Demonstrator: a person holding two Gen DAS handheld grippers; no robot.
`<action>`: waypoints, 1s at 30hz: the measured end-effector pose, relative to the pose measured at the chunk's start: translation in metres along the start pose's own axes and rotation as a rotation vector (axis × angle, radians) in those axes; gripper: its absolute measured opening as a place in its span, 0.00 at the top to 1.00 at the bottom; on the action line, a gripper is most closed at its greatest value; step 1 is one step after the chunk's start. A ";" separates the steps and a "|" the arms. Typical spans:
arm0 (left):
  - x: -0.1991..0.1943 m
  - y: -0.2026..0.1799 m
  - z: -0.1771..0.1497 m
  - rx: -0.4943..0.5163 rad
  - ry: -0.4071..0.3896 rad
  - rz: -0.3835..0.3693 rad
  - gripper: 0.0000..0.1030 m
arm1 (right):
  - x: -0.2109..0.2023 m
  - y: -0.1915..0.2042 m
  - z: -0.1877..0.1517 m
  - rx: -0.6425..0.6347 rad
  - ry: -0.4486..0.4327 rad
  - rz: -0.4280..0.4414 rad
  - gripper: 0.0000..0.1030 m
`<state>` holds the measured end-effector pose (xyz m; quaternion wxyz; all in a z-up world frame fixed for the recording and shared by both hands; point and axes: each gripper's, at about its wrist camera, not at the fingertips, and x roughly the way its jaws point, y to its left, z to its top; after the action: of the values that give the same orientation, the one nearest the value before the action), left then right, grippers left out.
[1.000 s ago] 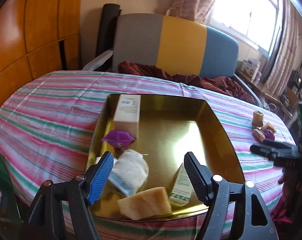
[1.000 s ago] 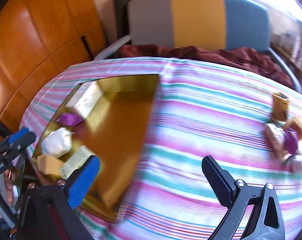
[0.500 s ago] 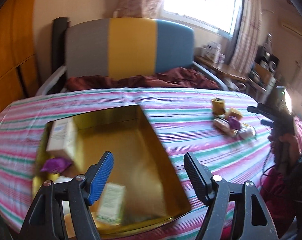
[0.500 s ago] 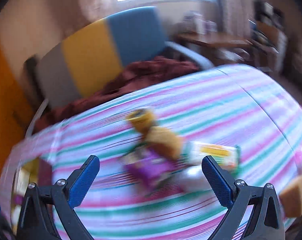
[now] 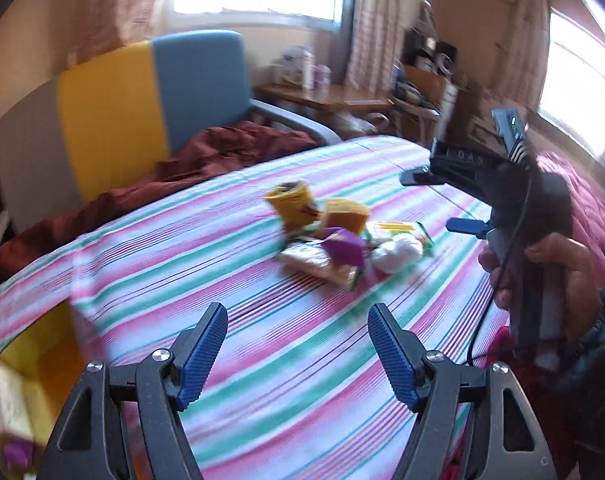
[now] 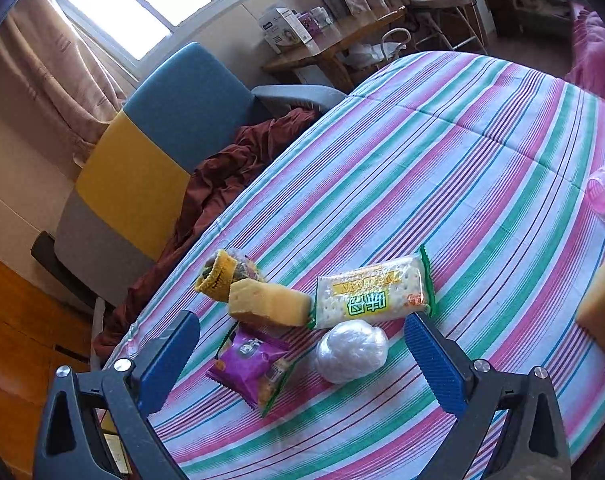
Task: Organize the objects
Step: 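Move the left tool back to the items and grasp the purple packet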
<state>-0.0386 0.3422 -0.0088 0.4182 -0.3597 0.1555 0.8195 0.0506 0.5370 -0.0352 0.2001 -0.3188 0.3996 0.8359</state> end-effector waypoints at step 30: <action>0.109 -0.020 0.025 0.006 0.071 -0.052 0.62 | 0.005 -0.016 0.002 0.070 0.037 0.027 0.00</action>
<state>-0.0768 0.4306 -0.0694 0.4346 -0.3912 0.1631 0.7947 0.0553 0.5489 -0.0462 0.1925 -0.3217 0.4366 0.8178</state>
